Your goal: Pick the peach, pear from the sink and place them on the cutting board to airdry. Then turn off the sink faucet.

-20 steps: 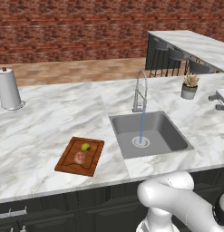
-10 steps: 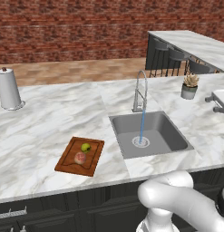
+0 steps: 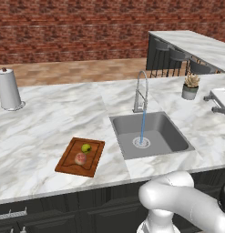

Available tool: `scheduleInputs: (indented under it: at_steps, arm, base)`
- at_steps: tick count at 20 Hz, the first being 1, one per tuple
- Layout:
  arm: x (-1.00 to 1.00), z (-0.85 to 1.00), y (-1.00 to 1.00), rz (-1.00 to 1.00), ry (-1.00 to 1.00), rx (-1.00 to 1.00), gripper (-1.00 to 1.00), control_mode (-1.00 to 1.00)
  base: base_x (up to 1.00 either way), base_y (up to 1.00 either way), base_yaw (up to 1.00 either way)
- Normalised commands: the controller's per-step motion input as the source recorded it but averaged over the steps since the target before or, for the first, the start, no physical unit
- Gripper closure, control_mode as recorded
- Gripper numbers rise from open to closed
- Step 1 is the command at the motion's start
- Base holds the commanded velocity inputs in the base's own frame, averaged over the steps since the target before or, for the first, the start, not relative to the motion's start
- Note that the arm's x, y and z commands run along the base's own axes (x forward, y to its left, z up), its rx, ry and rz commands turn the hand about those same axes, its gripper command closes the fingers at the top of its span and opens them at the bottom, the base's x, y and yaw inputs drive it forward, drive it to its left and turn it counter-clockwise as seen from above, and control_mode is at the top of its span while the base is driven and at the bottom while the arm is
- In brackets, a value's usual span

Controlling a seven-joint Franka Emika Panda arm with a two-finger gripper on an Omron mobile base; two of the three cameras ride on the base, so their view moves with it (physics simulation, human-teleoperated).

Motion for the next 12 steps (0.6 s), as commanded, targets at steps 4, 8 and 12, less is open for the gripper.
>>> scheduleInputs:
  at_steps: [4, 8, 12]
  arm:
    - [0.2, -0.18, 0.0, 0.0, -0.01, 0.0, -1.0, -1.0]
    - [0.25, -0.15, 0.0, 0.0, 0.0, 0.0, -1.0, -1.0]
    - [0.36, -0.07, 0.0, 0.0, 0.0, 0.03, -1.0, -1.0]
  base:
    - [0.0, 0.0, 0.0]
    - [0.0, 0.0, 0.0]
    - [0.0, 0.0, 0.0]
